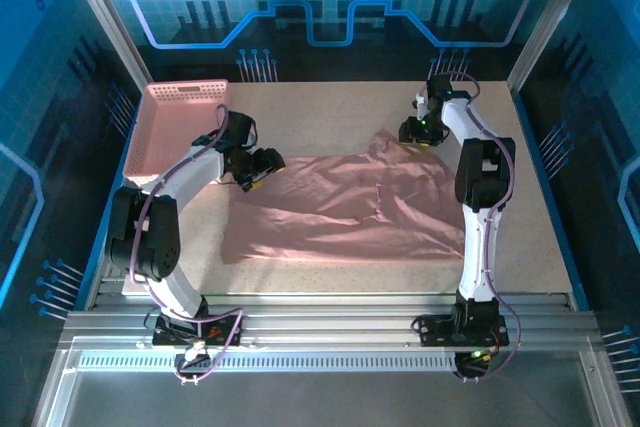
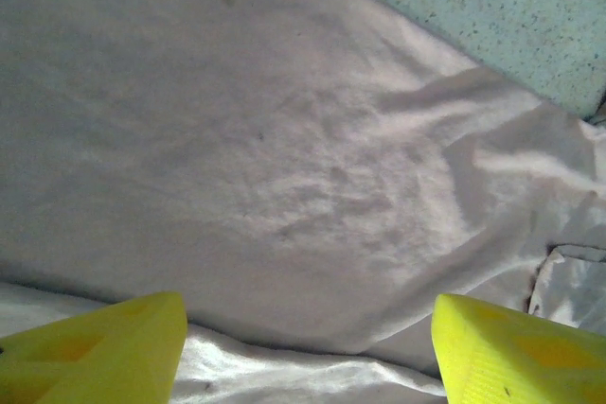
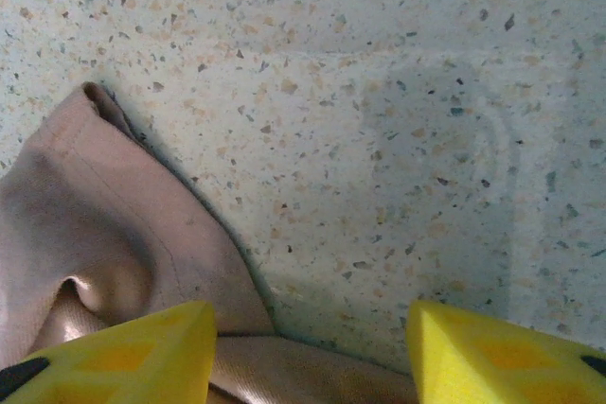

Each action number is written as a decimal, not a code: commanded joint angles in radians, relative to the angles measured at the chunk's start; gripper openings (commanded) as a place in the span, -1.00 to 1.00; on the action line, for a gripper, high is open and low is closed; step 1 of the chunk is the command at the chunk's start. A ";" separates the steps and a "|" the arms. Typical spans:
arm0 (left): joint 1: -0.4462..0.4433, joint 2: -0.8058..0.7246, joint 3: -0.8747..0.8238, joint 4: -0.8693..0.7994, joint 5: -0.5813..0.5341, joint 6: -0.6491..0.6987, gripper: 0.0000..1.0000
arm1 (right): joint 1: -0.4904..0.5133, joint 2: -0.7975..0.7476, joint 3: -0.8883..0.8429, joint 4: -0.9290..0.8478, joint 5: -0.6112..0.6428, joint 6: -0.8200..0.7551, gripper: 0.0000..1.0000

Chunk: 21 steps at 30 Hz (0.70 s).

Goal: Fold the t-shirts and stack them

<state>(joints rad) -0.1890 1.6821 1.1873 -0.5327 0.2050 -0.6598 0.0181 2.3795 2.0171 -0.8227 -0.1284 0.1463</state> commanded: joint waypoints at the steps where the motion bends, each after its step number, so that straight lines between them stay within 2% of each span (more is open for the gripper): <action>1: 0.013 -0.042 -0.024 0.002 -0.016 -0.020 0.40 | -0.008 0.017 -0.012 -0.027 -0.016 -0.019 0.08; 12: 0.048 -0.039 -0.085 0.010 -0.035 -0.039 0.36 | 0.002 -0.024 -0.095 -0.016 -0.002 -0.045 -0.31; 21: 0.048 0.034 -0.079 -0.002 -0.060 -0.029 0.29 | -0.001 -0.024 -0.003 -0.025 0.036 0.014 -0.90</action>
<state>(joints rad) -0.1467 1.6814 1.1080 -0.5171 0.1699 -0.6815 0.0174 2.3657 1.9629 -0.8070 -0.0940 0.1349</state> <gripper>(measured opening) 0.652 0.072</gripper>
